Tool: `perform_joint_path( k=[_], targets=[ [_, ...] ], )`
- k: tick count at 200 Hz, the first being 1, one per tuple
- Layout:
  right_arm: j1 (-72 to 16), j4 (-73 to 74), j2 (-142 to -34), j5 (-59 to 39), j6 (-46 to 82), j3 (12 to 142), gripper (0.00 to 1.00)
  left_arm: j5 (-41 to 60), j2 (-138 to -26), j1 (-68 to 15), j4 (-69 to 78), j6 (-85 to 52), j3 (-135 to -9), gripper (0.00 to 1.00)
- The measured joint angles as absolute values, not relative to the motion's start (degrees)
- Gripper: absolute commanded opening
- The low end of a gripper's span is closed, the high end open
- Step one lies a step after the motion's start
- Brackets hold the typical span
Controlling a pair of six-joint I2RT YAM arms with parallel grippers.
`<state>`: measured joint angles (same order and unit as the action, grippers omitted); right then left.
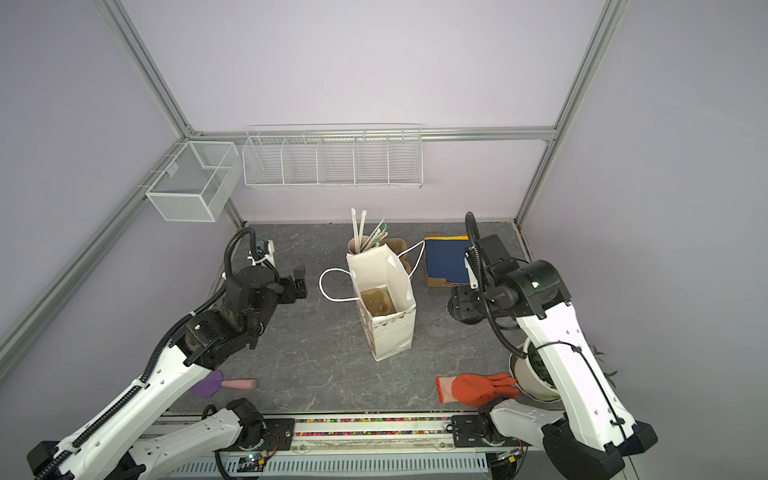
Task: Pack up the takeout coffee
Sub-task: 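Carry the black cup with the right gripper over the bag and lower it in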
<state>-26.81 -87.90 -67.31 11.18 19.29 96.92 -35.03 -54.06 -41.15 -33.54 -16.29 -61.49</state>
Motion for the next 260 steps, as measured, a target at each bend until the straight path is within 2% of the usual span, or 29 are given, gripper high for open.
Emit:
perform_joint_path(
  k=[42, 92, 131, 192, 260],
  targets=[
    [-27.2, -89.82, -64.58, 11.05, 18.76, 105.38, 0.73, -35.03, -54.13, -41.15, -33.54, -16.29, -61.49, 1.0],
    [-28.03, -90.85, -67.42, 8.58, 17.63, 117.95, 0.72, -35.05, -54.43, -41.15, -33.52, -16.27, -61.49, 1.0],
    [-30.5, -88.73, -68.97, 4.38, 17.54, 120.46, 0.71, -35.05, -54.65, -41.15, -33.52, -16.25, -61.49, 1.0],
    [-47.2, -85.08, -82.26, 7.84, 17.98, 128.35, 0.71, -35.09, -54.74, -41.01, -33.5, -16.23, -61.49, 1.0],
    [-50.52, -86.32, -94.52, 11.44, 19.05, 129.47, 0.72, -35.07, -54.63, -40.88, -33.5, -16.23, -61.49, 1.0]
  ],
)
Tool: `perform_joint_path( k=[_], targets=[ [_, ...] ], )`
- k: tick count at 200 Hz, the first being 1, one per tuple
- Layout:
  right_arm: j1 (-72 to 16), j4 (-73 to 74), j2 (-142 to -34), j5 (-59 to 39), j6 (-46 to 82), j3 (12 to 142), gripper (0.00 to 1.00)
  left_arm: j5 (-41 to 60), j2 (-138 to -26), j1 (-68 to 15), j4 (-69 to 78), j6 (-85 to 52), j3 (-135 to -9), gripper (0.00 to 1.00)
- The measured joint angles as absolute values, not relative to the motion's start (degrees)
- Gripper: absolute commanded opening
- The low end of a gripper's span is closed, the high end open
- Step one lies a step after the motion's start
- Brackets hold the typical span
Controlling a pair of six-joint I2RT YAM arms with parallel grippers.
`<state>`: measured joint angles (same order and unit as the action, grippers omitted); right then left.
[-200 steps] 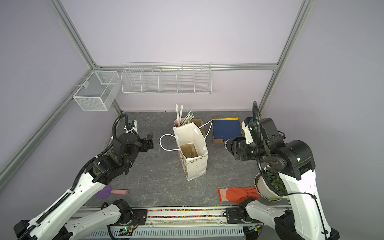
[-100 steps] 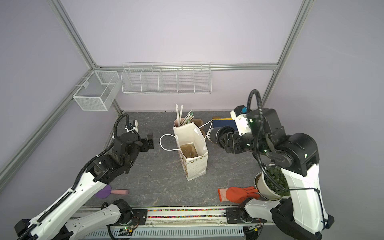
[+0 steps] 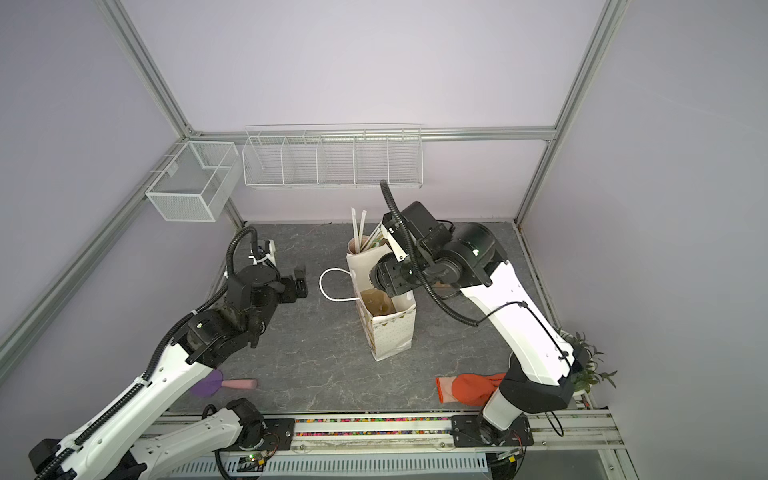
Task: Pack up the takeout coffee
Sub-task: 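Carry the black cup with the right gripper over the bag and lower it in, then lower the black cup with the right gripper down onto the pulp carrier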
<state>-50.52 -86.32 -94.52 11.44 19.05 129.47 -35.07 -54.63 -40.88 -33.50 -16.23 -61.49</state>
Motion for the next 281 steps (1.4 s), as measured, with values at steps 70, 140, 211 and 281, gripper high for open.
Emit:
perform_joint_path(
  k=[70, 140, 211, 281],
  targets=[
    [-50.59, -89.69, -104.9, 12.03, 18.98, 129.91, 0.72, -35.0, -54.26, -40.88, -33.5, -16.25, -61.47, 1.0],
    [-49.6, -90.65, -107.04, 10.66, 19.99, 126.32, 0.73, -34.52, -54.26, -40.88, -33.47, -16.27, -61.47, 1.0],
    [-49.1, -90.3, -108.16, 8.47, 24.75, 121.89, 0.72, -34.44, -54.26, -40.88, -33.47, -16.27, -61.34, 1.0],
    [-48.01, -90.56, -110.56, 5.87, 27.03, 121.6, 0.71, -34.44, -54.28, -40.88, -33.45, -16.27, -60.84, 1.0]
  ],
)
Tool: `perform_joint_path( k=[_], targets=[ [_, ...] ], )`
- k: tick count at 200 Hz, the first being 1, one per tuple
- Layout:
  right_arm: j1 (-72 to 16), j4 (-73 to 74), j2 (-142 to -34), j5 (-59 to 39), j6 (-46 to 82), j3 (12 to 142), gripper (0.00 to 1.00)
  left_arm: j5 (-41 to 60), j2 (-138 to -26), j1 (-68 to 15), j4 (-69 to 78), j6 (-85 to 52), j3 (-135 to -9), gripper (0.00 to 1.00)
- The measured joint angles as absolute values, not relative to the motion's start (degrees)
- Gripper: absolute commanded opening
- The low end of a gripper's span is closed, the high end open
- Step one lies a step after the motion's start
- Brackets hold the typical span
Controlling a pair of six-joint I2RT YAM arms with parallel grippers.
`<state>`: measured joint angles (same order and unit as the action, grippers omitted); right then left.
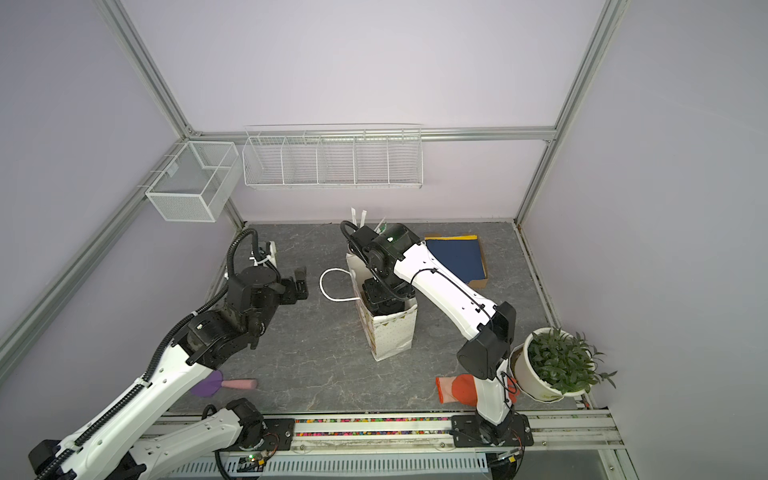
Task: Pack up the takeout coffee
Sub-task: 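Lower the black cup with the right gripper down onto the pulp carrier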
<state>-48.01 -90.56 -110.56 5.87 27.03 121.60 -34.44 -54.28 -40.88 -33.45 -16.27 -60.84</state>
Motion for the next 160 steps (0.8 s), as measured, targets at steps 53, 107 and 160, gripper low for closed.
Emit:
perform_joint_path(
  k=[53, 107, 160],
  targets=[
    [-47.59, -91.44, -110.72, 5.74, 28.01, 121.54, 0.71, -34.44, -54.26, -40.88, -33.45, -16.27, -60.84, 1.0],
    [-47.62, -90.17, -110.72, 5.72, 28.99, 117.89, 0.71, -34.44, -54.28, -40.88, -33.45, -16.25, -60.84, 1.0],
    [-47.59, -87.96, -110.72, 5.34, 28.99, 115.42, 0.71, -34.44, -54.28, -40.88, -33.43, -16.25, -60.84, 1.0]
  ],
)
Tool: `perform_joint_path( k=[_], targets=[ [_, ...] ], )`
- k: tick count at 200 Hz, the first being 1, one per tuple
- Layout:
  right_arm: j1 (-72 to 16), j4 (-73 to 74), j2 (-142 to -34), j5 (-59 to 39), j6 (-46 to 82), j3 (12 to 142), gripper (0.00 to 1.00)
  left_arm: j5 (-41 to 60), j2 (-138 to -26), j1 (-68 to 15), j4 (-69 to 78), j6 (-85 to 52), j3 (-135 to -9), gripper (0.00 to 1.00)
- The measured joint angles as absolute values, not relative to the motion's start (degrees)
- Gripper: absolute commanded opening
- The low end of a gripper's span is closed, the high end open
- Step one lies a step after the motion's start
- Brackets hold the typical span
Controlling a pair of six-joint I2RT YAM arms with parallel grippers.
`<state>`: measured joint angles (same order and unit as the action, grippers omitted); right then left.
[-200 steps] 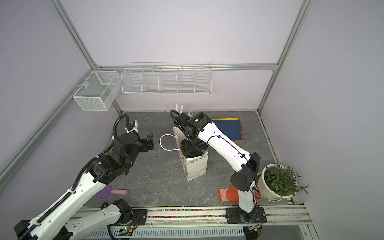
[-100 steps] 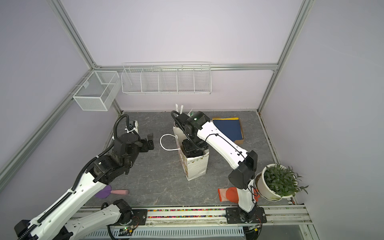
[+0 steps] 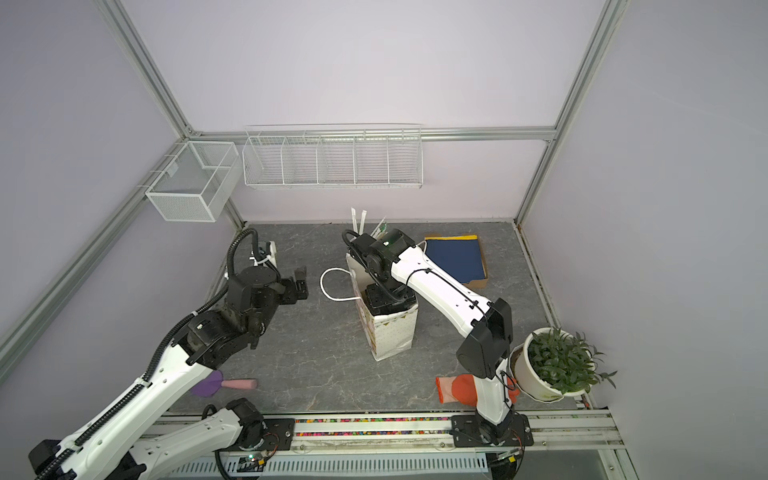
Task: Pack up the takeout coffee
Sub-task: 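Lower the black cup with the right gripper down onto the pulp carrier, then press the black cup into the carrier slot with the right gripper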
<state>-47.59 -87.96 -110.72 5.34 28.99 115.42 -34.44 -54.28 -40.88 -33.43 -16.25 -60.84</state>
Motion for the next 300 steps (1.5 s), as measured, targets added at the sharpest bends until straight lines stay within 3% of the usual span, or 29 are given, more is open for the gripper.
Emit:
perform_joint_path(
  k=[300],
  targets=[
    [-47.22, -77.3, -108.97, 4.67, 28.97, 101.08, 0.7, -34.44, -54.46, -40.88, -33.32, -16.25, -60.77, 1.0]
  ],
)
